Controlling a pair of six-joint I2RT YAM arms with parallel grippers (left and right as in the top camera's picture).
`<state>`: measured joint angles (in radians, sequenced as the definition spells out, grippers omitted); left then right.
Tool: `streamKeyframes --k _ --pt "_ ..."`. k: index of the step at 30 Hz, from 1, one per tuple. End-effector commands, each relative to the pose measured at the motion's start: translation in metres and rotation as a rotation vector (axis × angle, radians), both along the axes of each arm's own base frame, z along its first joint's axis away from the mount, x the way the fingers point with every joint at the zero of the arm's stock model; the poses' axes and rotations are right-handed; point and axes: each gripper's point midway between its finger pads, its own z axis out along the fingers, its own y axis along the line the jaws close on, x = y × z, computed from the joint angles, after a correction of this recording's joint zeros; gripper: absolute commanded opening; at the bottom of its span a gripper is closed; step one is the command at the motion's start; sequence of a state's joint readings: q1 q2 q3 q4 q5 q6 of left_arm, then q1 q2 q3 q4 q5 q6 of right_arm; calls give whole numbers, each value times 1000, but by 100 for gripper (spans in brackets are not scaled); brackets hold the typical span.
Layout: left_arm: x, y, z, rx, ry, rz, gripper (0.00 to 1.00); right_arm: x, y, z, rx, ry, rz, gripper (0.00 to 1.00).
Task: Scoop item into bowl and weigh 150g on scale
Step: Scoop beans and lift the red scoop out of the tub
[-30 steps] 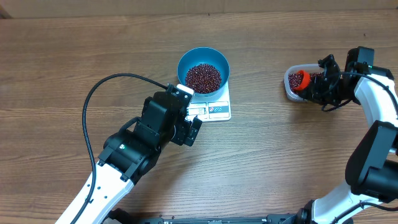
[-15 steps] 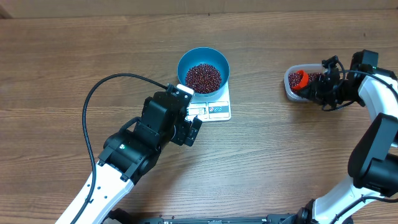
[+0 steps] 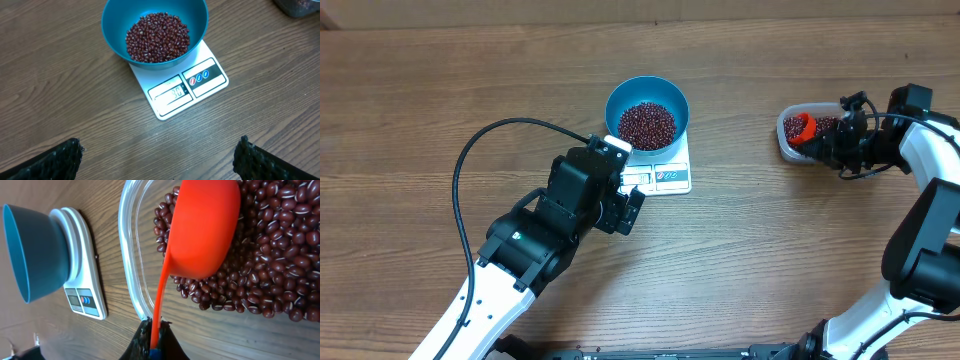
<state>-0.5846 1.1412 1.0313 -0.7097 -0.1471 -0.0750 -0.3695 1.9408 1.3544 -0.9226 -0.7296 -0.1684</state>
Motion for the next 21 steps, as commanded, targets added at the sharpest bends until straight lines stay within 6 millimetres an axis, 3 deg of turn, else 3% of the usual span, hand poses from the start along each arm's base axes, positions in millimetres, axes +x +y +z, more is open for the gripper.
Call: streamKeyframes --k 1,12,21 --pt "2 2 -1 4 -2 12 99 2 1 1 69 -30 3 4" --pt "2 2 -1 4 -2 12 100 0 -23 16 182 -74 -80 4" --pt "2 2 -1 4 -2 12 100 -3 -26 23 224 -90 -84 4"
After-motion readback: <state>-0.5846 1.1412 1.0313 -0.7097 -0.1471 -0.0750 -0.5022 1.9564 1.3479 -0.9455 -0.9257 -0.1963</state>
